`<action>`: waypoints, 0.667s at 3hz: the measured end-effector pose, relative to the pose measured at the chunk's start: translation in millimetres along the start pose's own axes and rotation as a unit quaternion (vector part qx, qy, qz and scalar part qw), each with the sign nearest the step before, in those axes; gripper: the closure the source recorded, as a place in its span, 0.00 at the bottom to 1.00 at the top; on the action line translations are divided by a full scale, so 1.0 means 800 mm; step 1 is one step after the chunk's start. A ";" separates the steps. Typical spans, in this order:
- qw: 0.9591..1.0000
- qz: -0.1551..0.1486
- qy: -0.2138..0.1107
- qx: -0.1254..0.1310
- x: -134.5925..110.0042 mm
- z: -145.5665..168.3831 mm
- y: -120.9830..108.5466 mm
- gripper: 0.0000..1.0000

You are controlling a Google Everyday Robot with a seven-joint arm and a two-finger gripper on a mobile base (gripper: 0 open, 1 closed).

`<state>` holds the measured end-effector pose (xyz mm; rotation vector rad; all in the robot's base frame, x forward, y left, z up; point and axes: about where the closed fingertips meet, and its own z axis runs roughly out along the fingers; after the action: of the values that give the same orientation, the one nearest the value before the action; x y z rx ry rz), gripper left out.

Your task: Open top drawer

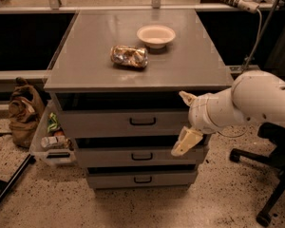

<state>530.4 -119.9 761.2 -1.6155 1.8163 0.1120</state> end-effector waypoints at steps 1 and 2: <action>1.000 -0.003 -0.011 -0.005 0.003 0.018 -0.001 0.00; 0.999 -0.014 -0.026 -0.015 0.001 0.034 -0.005 0.00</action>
Offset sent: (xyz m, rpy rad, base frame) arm 0.0250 0.0160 -0.0266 0.0527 -0.0031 0.0978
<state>545.3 -108.2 741.7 -1.6441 1.7597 0.1671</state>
